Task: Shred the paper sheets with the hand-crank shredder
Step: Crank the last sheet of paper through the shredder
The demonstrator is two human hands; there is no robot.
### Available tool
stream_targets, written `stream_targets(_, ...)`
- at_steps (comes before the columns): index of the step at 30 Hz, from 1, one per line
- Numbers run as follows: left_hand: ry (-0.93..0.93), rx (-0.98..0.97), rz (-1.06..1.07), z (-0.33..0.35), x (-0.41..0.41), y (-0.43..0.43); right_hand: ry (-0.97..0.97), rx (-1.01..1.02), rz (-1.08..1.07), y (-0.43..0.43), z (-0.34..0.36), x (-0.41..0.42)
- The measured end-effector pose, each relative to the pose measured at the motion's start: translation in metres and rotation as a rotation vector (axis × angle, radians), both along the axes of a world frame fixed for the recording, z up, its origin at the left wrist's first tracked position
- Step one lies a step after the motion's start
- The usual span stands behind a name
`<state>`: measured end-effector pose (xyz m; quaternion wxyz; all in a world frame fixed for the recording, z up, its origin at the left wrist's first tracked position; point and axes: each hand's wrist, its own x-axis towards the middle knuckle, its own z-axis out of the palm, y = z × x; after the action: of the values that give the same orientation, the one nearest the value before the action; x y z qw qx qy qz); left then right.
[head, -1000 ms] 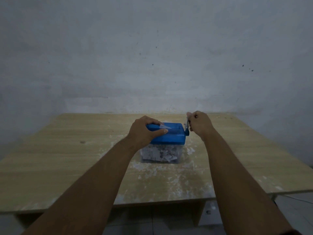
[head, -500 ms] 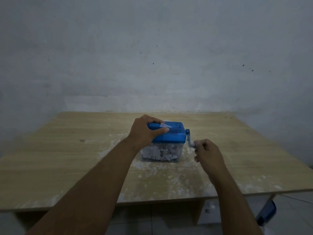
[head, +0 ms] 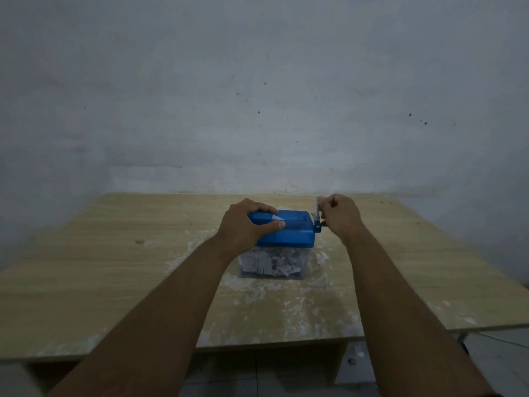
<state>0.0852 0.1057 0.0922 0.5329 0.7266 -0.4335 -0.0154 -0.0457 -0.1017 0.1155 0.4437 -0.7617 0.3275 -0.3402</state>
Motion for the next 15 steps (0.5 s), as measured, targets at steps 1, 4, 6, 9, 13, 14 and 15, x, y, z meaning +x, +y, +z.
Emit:
stream_targets(1,0.005,-0.001,-0.01,0.0,-0.001,0.001,0.049,0.04,0.001,-0.001,-0.012,0.002)
stream_targets(4,0.006,-0.034,-0.021,-0.001,-0.001,0.001,0.113,0.183,0.001,0.003,-0.053,-0.003)
stream_targets(6,-0.002,-0.044,-0.007,-0.001,-0.002,-0.001,0.128,0.151,-0.032,0.013,-0.07,-0.016)
stream_targets(9,-0.004,-0.042,0.007,-0.001,-0.002,-0.002,0.14,0.038,-0.073,0.039,-0.075,-0.044)
stream_targets(13,-0.01,-0.036,0.012,-0.001,-0.003,-0.002,0.085,-0.016,-0.014,0.071,-0.057,-0.085)
stream_targets(14,-0.011,-0.037,0.007,-0.001,-0.003,-0.002,0.07,-0.03,0.003,0.075,-0.046,-0.092)
stream_targets(15,-0.006,-0.036,-0.004,0.0,-0.003,-0.002,0.047,-0.051,0.019,0.076,-0.034,-0.097)
